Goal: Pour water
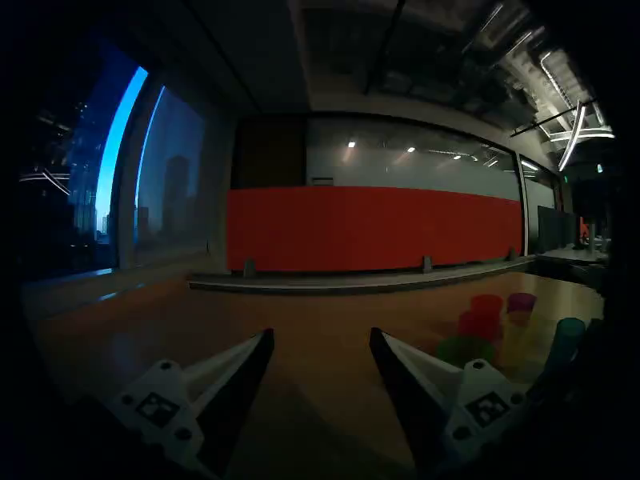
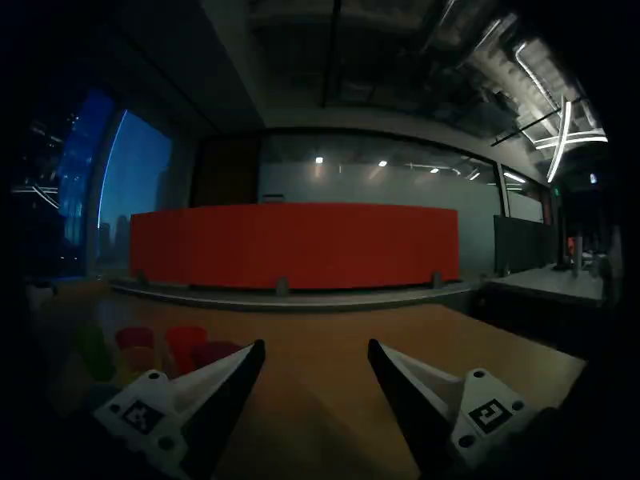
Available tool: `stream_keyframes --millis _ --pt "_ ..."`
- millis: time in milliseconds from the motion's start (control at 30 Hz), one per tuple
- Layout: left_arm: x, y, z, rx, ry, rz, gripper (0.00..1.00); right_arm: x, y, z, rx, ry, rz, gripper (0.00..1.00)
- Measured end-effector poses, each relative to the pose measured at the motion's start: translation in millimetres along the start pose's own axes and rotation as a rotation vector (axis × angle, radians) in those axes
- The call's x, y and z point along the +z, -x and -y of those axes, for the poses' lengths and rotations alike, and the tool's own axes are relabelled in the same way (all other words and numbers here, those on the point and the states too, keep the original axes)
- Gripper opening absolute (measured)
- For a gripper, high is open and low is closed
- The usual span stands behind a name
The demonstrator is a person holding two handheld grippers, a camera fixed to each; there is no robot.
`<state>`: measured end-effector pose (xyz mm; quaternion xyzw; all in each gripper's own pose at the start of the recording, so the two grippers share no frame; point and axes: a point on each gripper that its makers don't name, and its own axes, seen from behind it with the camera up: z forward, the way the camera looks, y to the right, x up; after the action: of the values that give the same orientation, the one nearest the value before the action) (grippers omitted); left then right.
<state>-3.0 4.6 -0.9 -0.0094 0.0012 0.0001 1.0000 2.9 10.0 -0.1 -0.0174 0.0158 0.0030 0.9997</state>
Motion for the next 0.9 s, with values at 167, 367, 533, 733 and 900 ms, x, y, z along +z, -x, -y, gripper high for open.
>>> stream_keyframes --millis 167,367,533,733,900 --pt "0.2 0.1 0.2 0.000 0.000 0.000 0.88 1.0 4.4 -0.7 -0.005 0.004 0.015 0.99" --pt "0.2 0.1 -0.1 0.000 0.000 0.000 0.88 1.3 4.6 1.0 -0.006 -0.001 0.018 0.99" --pt "0.3 -0.1 -0.3 0.000 0.000 0.000 0.88 0.7 4.1 0.6 -0.006 -0.002 0.018 0.99" --pt "0.2 0.1 0.0 0.000 0.000 0.000 0.88 -0.1 4.1 3.6 -0.006 -0.009 0.018 0.99" --pt "0.2 0.1 0.1 0.000 0.000 0.000 0.88 -0.3 4.2 5.9 -0.004 -0.016 0.020 0.99"
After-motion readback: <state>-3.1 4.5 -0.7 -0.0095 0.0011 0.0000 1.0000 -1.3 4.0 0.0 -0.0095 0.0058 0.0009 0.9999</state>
